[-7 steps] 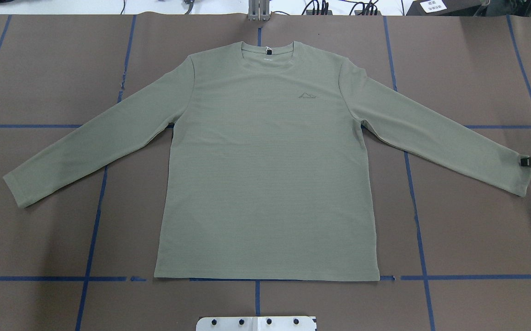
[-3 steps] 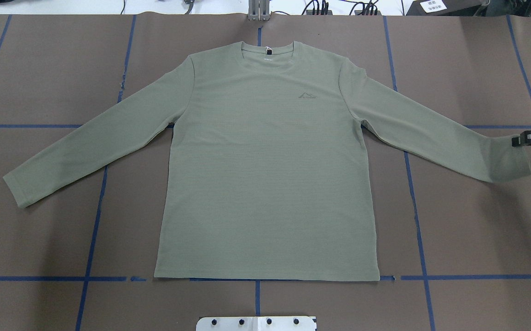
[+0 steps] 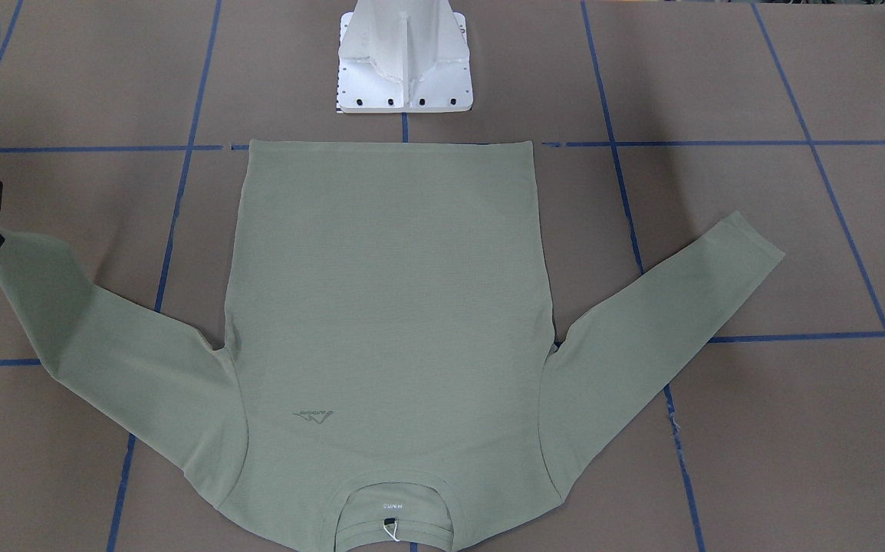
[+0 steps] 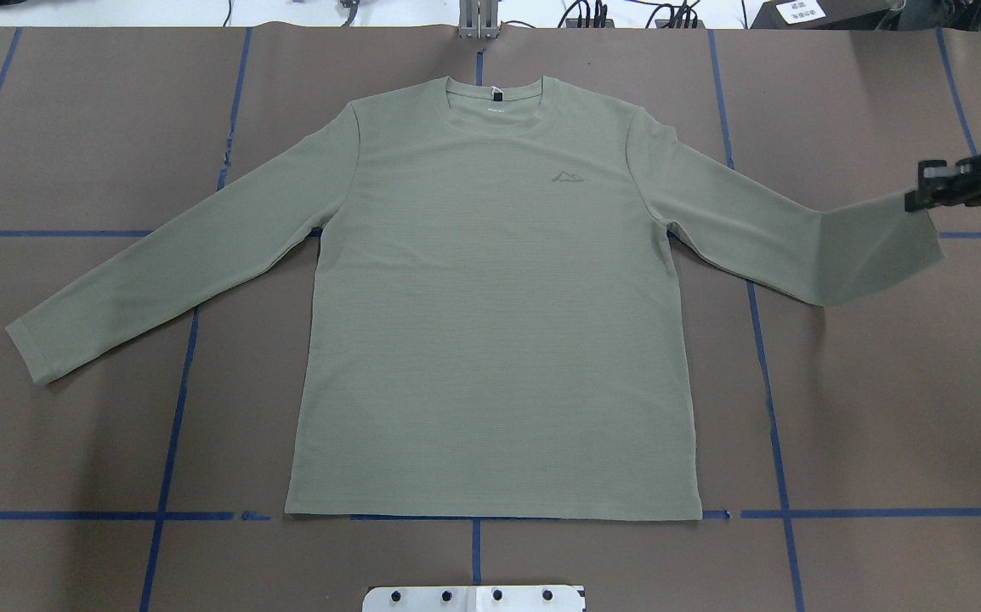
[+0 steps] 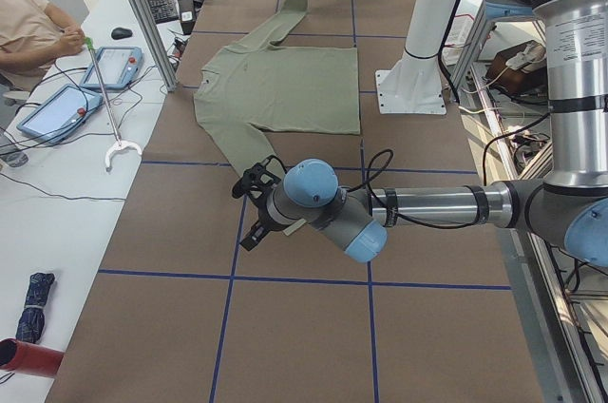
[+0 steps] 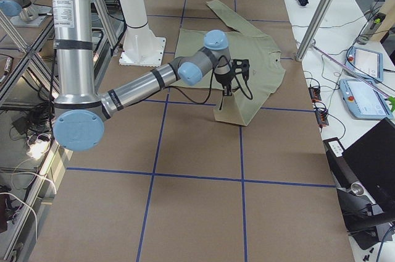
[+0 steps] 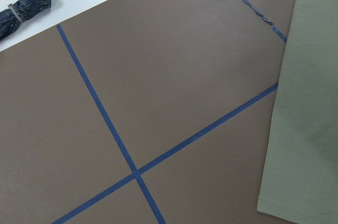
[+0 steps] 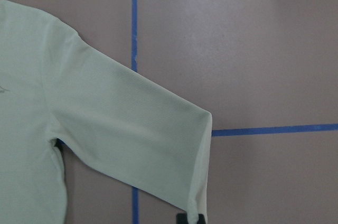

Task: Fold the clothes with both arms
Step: 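Lift the grasped sleeve cuff off the table with the right gripper, then carry the sleeve across the shirt chest toward the opposite shoulder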

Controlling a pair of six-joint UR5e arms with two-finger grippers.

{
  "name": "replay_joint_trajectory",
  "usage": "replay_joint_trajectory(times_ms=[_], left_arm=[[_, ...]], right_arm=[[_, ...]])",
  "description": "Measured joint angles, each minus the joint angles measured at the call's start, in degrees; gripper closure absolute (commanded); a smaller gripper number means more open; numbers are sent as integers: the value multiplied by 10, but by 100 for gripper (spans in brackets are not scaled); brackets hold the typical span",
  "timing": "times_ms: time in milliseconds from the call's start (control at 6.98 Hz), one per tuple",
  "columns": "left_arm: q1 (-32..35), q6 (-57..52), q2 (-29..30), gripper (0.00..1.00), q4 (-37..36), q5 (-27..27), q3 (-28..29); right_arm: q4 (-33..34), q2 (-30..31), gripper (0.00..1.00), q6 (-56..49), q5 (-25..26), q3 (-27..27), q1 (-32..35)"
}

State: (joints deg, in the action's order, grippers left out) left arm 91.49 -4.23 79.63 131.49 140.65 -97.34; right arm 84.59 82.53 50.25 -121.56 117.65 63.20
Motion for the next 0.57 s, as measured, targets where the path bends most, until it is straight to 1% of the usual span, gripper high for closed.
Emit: replay_joint_trajectory(times_ms=[143, 286, 430, 573], left_arm=[[0, 0, 0, 0, 0, 0, 0], [0, 0, 0, 0, -1, 0, 1], [0, 1, 1, 0, -1, 0, 3], [0, 1, 1, 0, -2, 0, 6]], right_arm=[[134, -115, 100, 36, 34, 5, -30], [240, -232, 100, 81, 82, -19, -69], [298, -337, 100, 130, 121, -72, -103], [320, -425, 100, 173, 158, -138, -135]])
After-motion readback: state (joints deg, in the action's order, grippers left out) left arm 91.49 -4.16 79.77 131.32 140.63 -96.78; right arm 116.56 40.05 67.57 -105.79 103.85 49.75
